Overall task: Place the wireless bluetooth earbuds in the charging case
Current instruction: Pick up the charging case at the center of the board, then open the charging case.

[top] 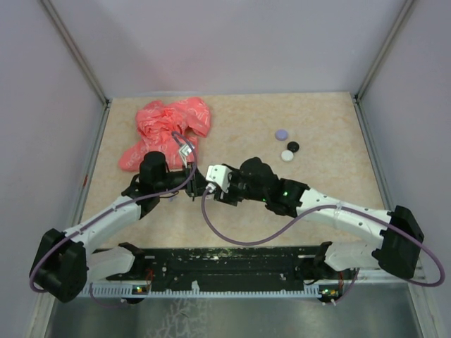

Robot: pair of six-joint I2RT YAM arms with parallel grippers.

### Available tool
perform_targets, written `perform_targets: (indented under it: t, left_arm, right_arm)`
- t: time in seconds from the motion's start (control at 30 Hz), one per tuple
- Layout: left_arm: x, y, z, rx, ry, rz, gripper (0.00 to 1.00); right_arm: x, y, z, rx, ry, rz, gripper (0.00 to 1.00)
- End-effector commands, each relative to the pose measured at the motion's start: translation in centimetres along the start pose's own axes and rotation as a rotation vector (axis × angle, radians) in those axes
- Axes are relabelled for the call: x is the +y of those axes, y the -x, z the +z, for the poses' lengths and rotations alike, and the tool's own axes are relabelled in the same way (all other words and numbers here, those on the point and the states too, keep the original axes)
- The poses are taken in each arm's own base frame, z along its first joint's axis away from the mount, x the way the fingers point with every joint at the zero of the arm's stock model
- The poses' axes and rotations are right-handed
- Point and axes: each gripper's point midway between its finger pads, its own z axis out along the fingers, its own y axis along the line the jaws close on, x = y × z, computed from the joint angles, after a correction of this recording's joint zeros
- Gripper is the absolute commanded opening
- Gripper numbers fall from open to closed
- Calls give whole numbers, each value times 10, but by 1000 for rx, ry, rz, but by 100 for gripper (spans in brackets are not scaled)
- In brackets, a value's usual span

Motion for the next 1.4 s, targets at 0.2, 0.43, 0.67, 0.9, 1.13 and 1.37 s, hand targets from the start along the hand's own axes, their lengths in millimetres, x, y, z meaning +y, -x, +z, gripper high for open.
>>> perform_targets:
  t: [0.2, 0.43, 0.67, 0.9, 1.13, 1.37]
  left_arm:
    - [-4, 13, -4, -41, 24, 177, 0]
    - [-13, 24, -15, -120, 25, 335, 0]
    - [-33, 35, -33, -264, -12, 493, 0]
    - [-63, 40, -48, -393, -122, 632, 0]
    - [-77, 36, -50, -388, -191, 690, 0]
    - [-85, 32, -51, -385, -244, 699, 0]
  right_arm:
    - [-9, 43, -25, -143, -27, 44, 75]
    - [-23, 65, -63, -344, 70, 248, 78]
    - [-34, 77, -77, -491, 149, 416, 79]
    - [-33, 82, -67, -543, 219, 491, 79]
    - [-33, 88, -59, -575, 268, 504, 79]
    - [-33, 88, -51, -587, 293, 518, 78]
